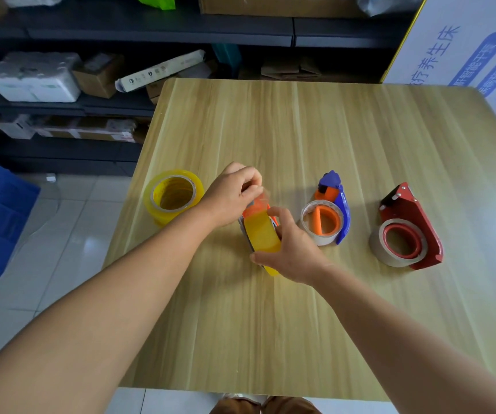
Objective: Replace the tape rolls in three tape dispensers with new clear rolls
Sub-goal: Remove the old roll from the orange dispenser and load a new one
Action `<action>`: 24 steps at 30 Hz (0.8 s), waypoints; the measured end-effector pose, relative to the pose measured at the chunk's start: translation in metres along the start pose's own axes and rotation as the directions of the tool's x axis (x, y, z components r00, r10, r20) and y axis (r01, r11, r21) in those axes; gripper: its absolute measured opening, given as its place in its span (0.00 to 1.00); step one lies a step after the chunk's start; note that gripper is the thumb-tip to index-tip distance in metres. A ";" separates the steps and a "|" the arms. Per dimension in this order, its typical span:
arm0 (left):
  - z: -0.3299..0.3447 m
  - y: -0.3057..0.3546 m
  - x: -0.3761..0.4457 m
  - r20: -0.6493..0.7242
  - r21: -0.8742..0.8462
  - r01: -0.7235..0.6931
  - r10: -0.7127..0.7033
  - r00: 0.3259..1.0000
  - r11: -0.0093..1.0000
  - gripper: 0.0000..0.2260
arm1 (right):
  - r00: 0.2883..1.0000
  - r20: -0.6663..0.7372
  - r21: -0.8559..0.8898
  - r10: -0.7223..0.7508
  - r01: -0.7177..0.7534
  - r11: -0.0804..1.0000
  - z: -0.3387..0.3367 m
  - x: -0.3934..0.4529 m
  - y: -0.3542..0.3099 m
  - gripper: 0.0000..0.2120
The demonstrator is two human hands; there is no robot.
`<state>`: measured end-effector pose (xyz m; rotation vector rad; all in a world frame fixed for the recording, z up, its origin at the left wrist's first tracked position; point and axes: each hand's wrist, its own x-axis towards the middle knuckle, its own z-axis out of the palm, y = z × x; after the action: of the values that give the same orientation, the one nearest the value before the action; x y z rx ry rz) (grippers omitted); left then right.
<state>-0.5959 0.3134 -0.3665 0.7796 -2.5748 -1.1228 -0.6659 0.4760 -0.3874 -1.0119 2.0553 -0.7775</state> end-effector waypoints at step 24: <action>-0.005 -0.001 0.000 -0.131 -0.098 0.053 -0.066 0.989 0.994 0.05 | 0.991 0.127 0.072 0.045 -0.054 0.996 -0.010 0.004 0.002 0.37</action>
<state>-0.5941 0.3097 -0.3640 0.8835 -2.3853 -1.1576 -0.6761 0.4757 -0.3844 -0.9400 1.9225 -0.7418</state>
